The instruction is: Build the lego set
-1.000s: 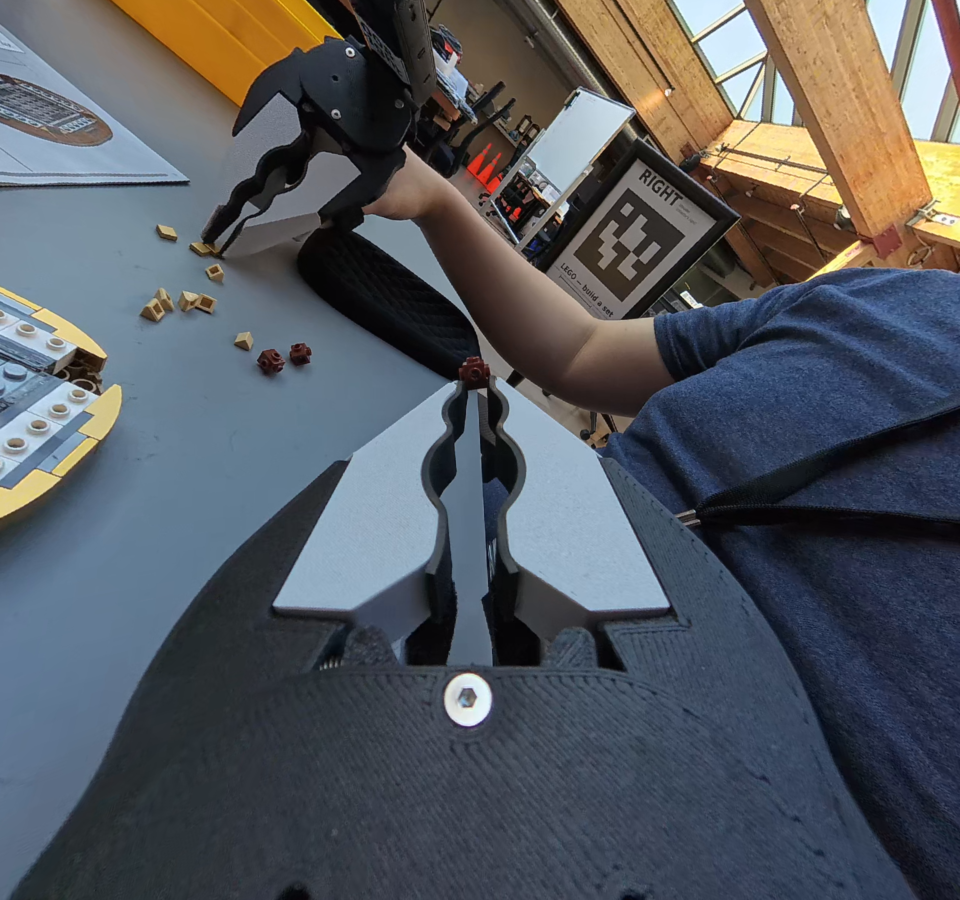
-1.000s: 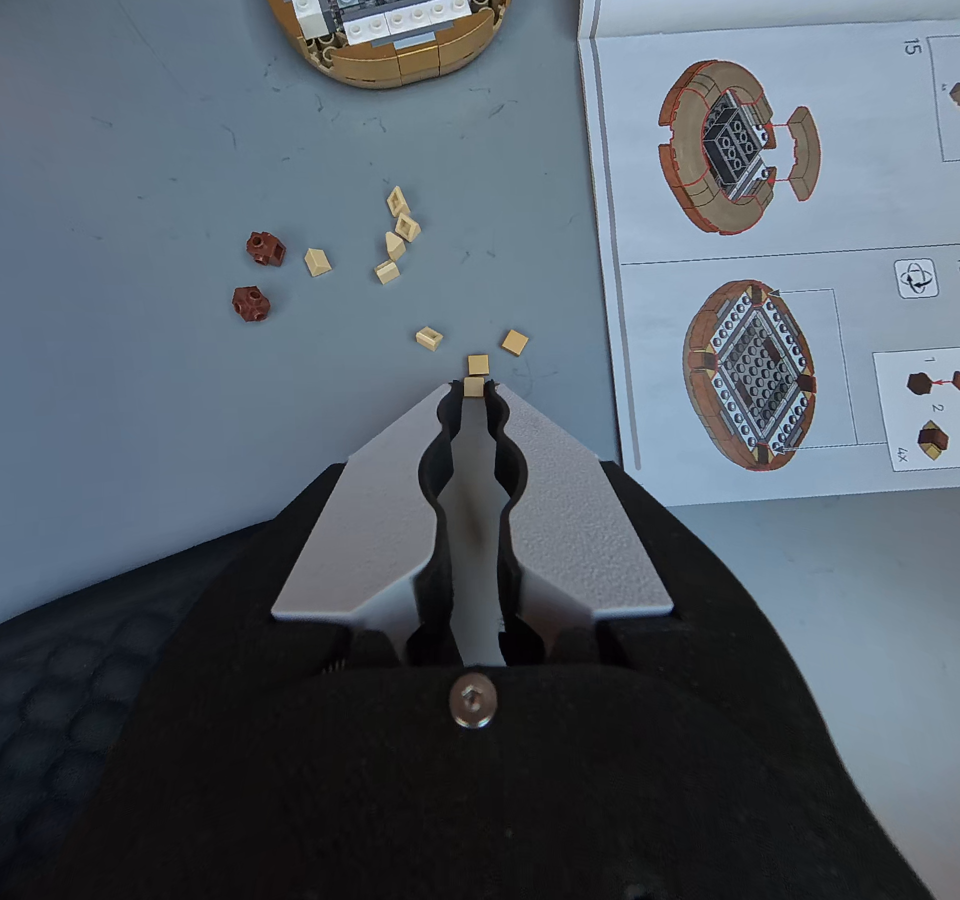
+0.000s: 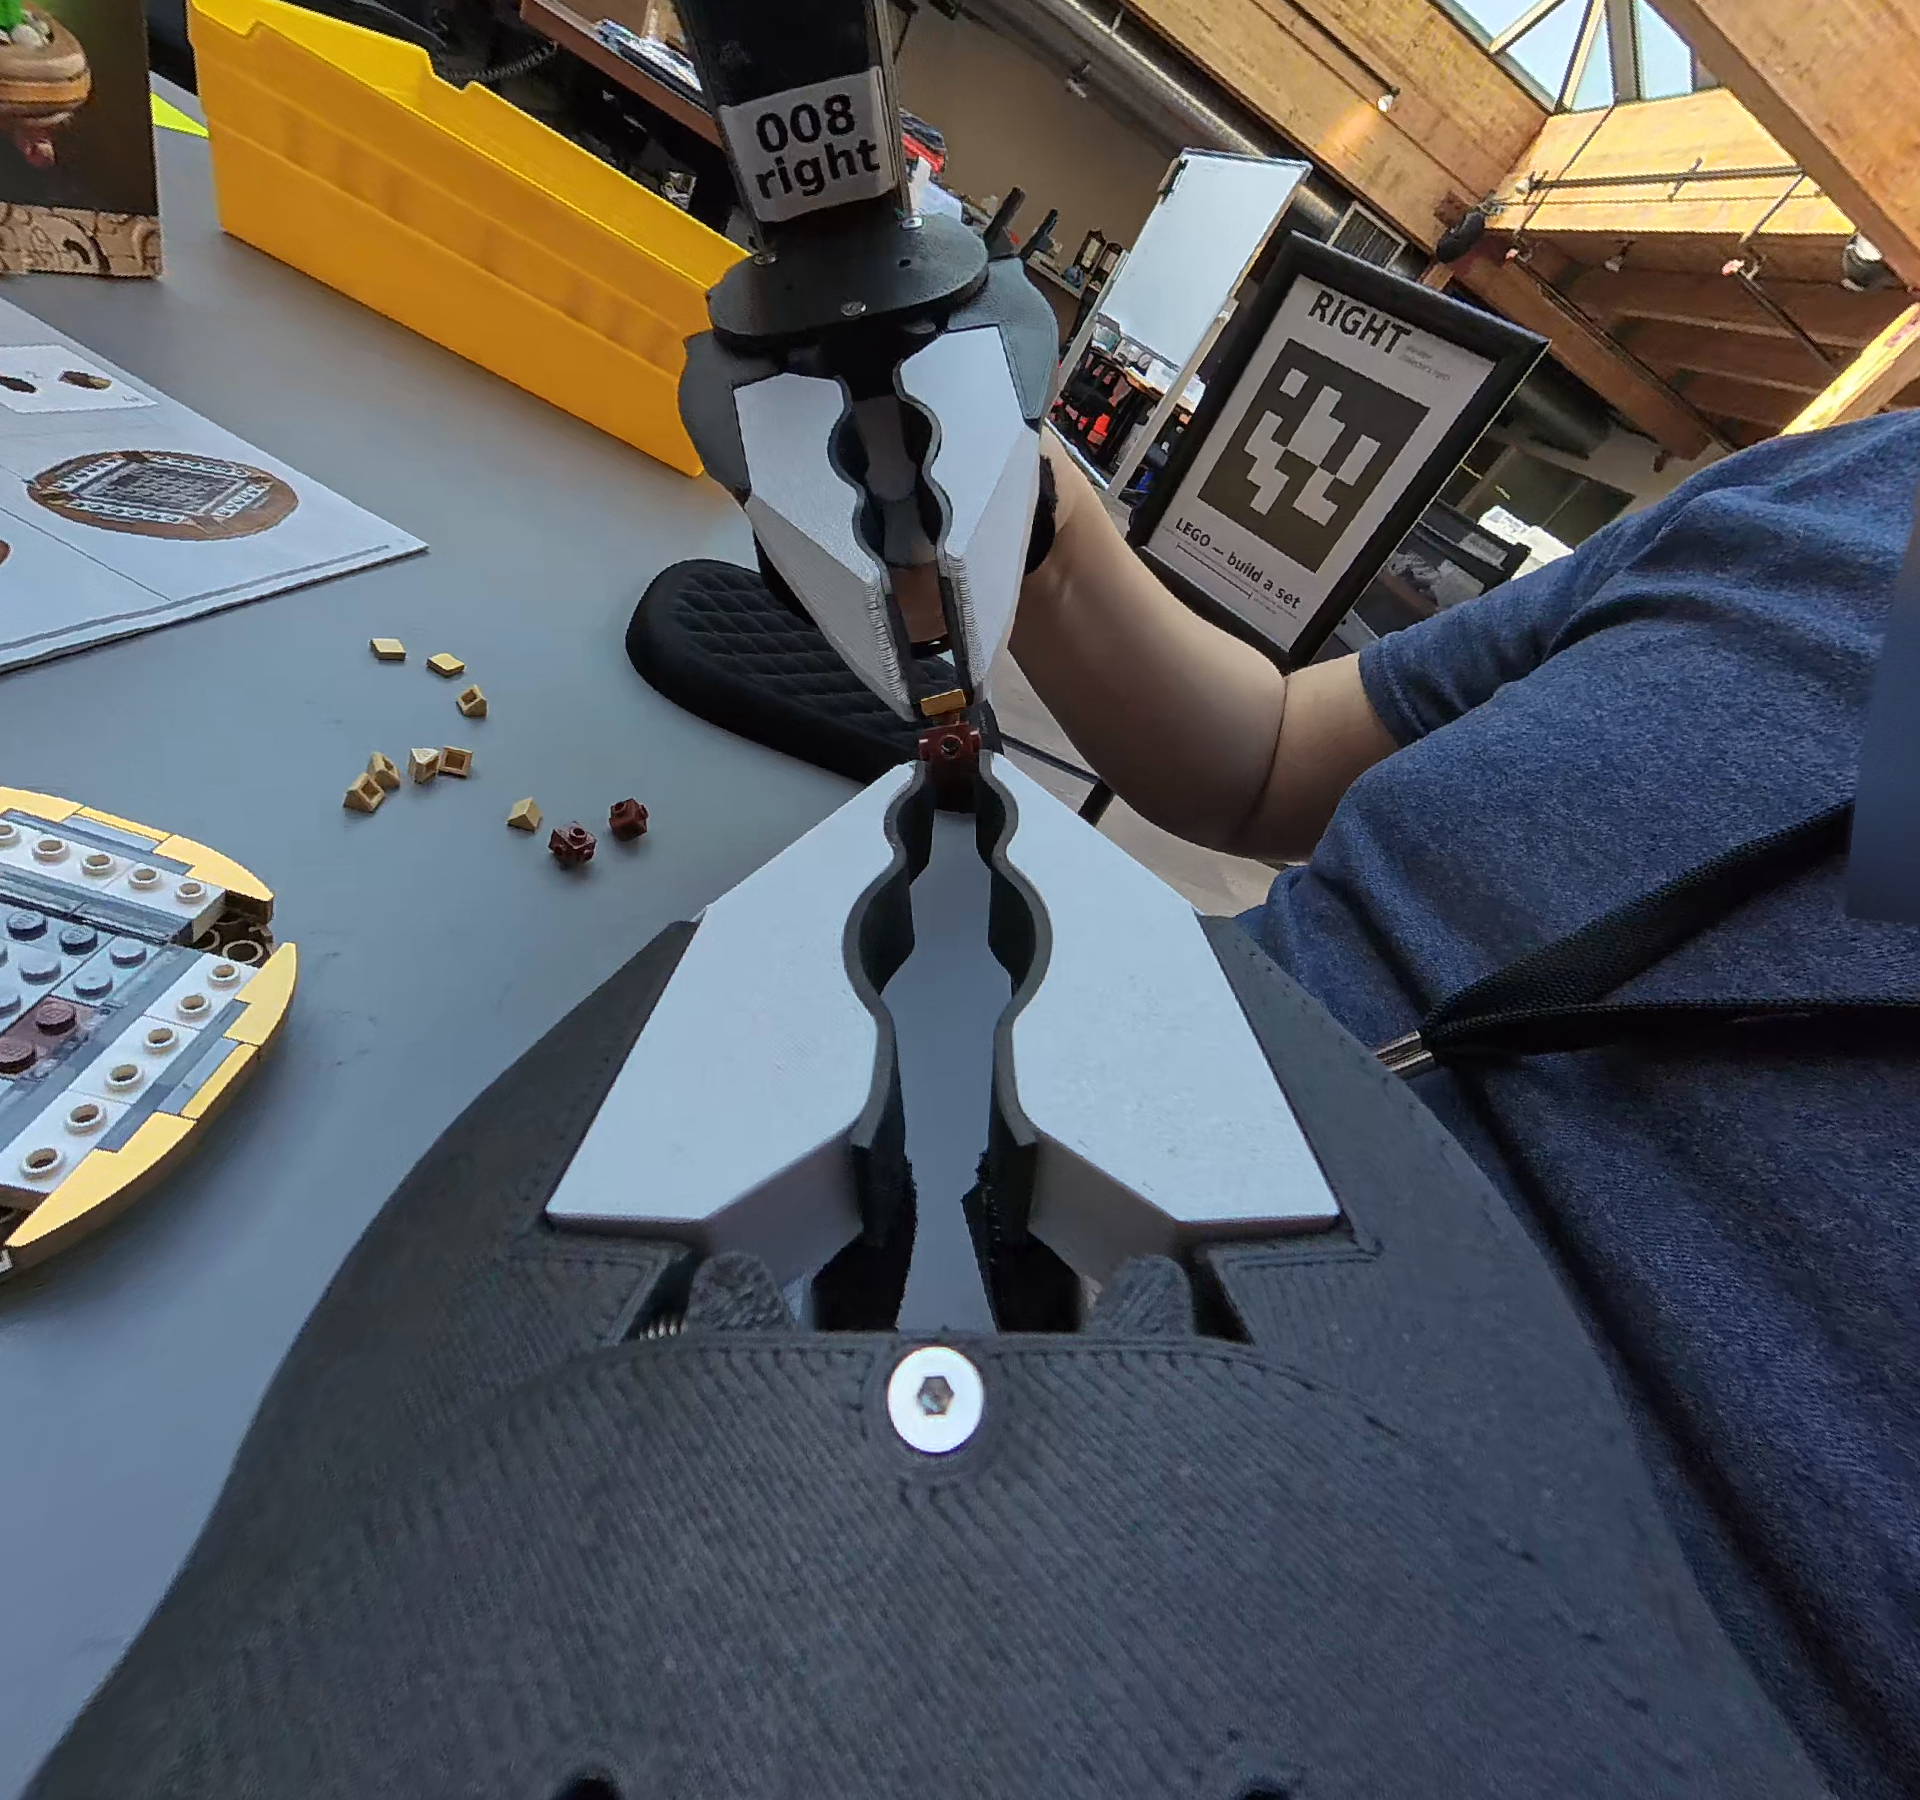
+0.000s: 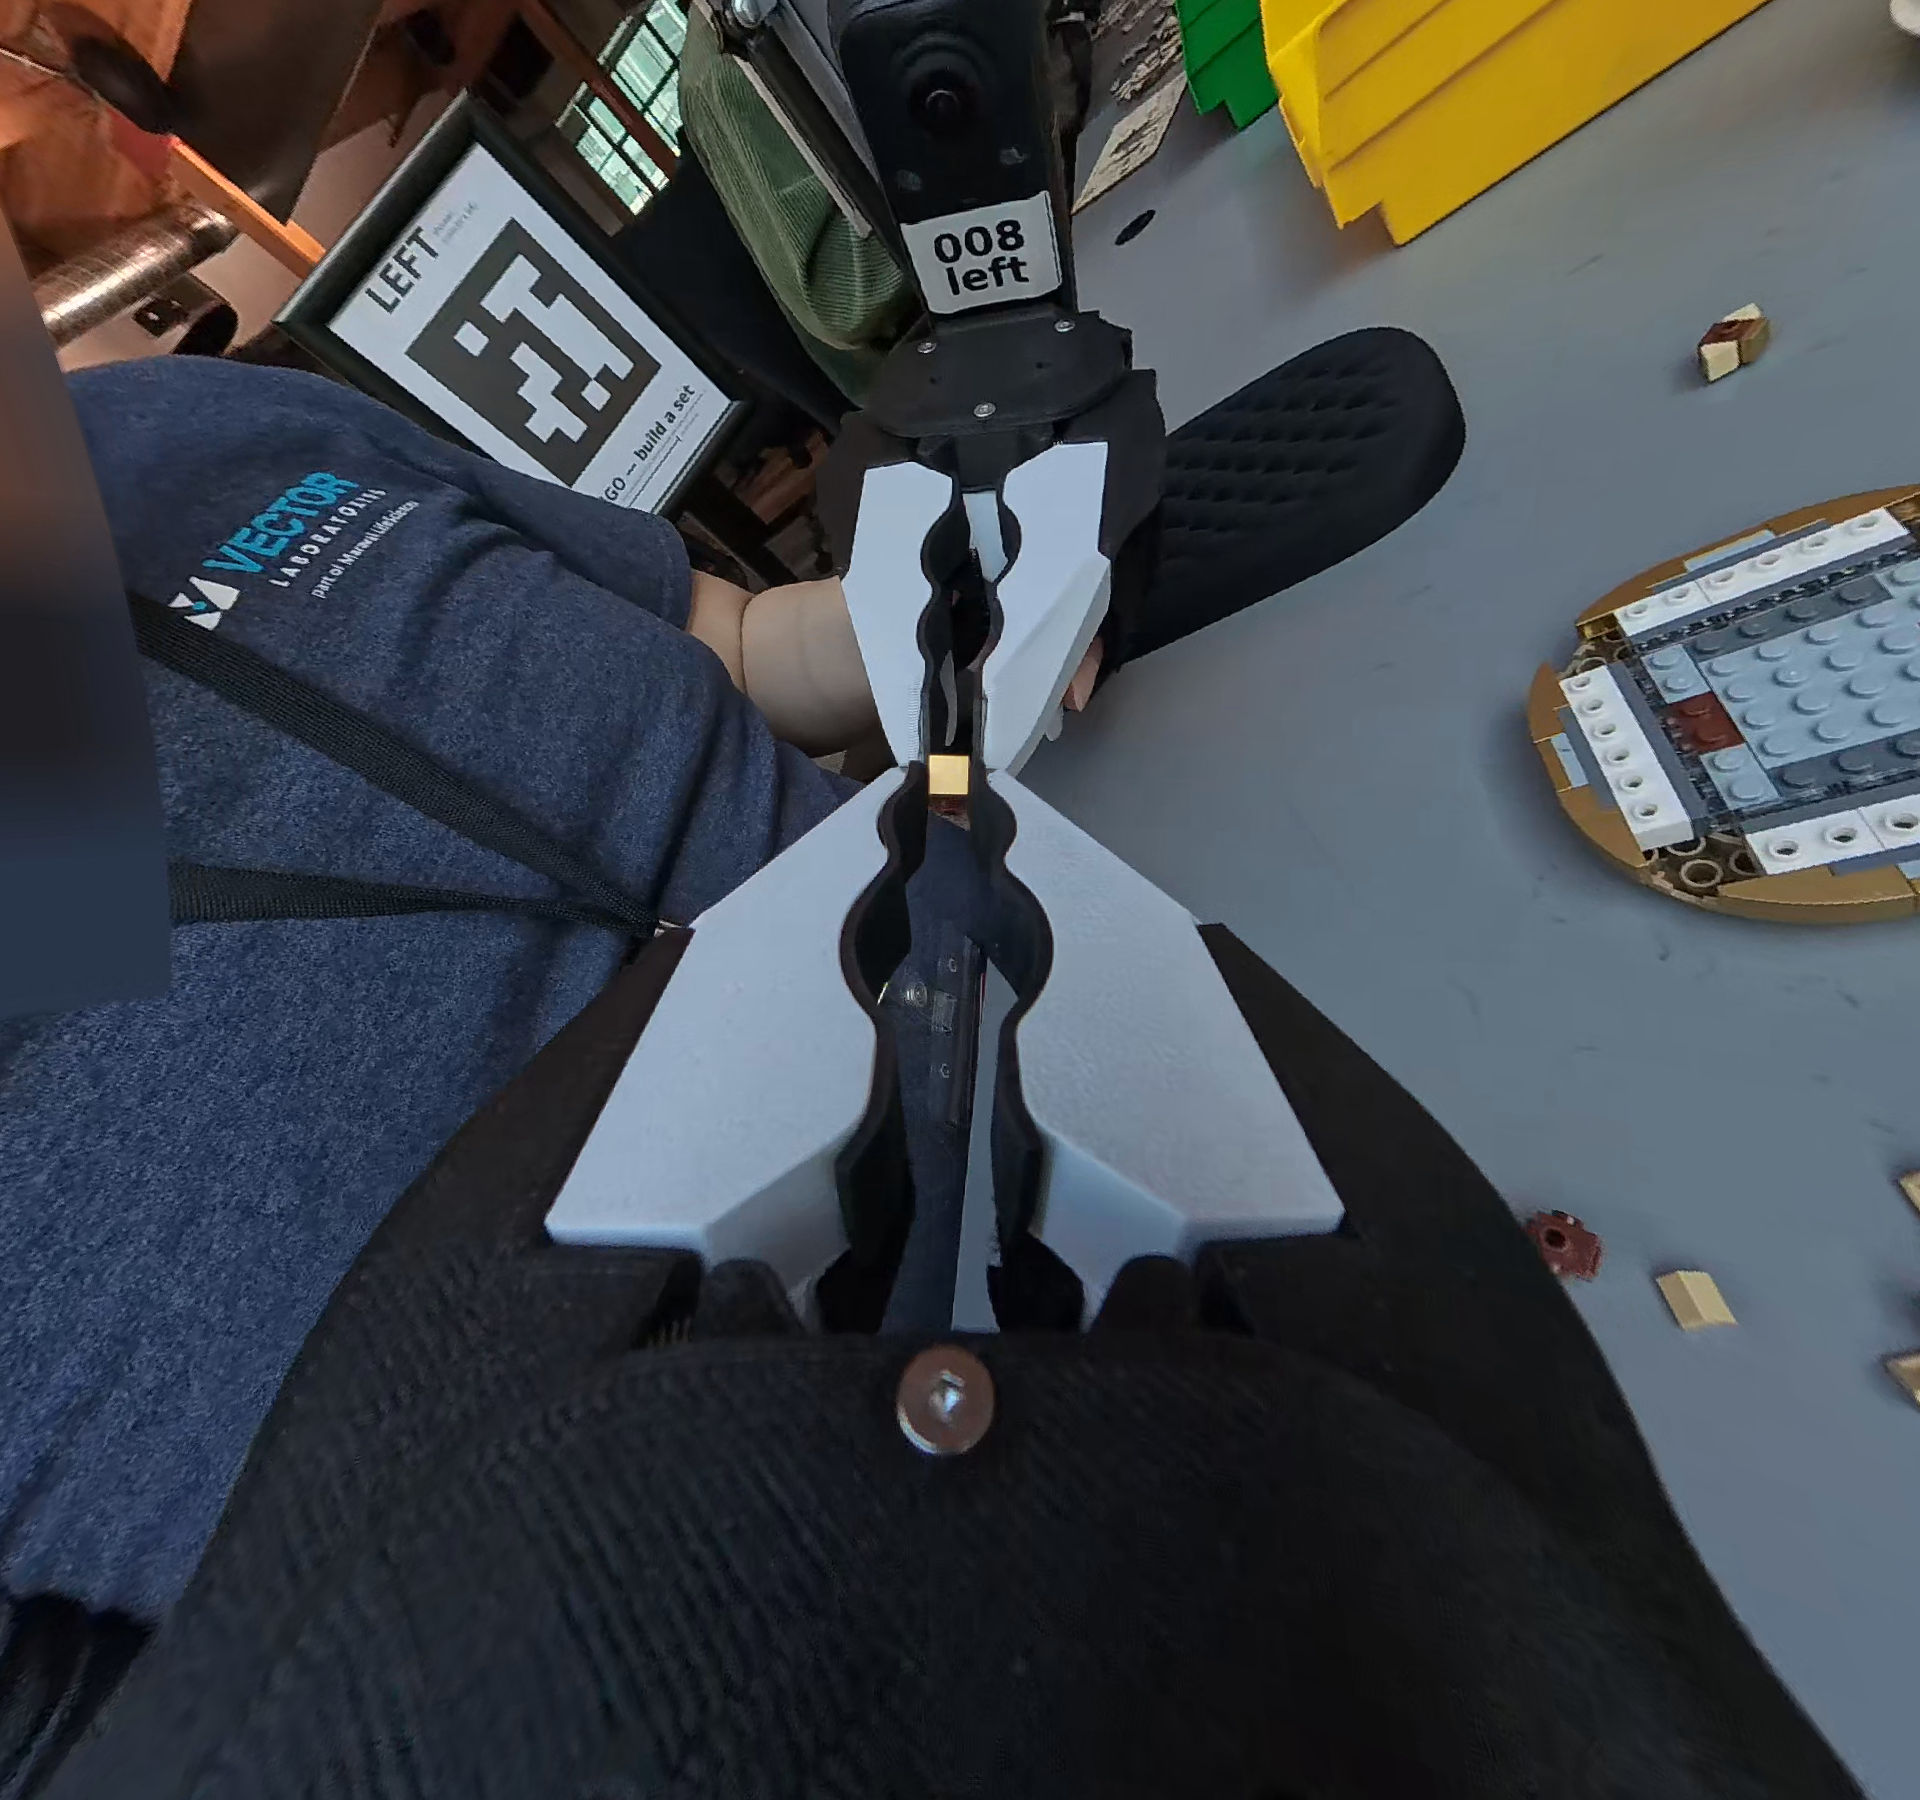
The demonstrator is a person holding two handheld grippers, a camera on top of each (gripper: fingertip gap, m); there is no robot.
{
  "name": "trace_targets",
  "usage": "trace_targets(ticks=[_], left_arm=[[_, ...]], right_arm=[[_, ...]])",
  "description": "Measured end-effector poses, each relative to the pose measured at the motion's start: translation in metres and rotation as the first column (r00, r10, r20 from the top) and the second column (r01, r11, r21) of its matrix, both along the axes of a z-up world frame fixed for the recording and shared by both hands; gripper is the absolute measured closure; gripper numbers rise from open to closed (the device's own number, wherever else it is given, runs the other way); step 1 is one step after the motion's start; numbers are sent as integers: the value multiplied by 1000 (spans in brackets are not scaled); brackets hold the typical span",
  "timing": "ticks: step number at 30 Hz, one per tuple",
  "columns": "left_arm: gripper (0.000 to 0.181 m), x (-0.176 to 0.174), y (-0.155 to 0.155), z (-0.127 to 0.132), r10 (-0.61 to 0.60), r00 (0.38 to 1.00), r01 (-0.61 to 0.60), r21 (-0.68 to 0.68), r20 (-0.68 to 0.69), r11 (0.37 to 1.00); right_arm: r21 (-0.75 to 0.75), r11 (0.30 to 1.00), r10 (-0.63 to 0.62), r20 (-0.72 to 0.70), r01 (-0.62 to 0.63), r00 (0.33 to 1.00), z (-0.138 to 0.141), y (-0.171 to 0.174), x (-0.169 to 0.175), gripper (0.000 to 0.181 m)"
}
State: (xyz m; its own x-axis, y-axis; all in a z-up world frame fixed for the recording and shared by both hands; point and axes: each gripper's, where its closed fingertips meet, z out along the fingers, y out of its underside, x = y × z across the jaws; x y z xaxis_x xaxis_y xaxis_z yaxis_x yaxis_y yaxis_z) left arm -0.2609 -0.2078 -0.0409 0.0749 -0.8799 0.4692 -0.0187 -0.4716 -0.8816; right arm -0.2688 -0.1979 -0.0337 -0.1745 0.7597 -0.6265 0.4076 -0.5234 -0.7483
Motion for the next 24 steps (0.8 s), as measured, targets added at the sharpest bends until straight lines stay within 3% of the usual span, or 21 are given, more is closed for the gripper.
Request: trace_targets(ticks=[9,24], left_arm=[[175,2,1,-5,-33,999,34,-136,10,990],[176,8,-17,-40,-197,969,145,-299,-150,943]], right_arm=[[-83,996,20,47,-16,999,-8,0,1,175],[-83,984,177,258,-160,950,-44,-19,8,175]])
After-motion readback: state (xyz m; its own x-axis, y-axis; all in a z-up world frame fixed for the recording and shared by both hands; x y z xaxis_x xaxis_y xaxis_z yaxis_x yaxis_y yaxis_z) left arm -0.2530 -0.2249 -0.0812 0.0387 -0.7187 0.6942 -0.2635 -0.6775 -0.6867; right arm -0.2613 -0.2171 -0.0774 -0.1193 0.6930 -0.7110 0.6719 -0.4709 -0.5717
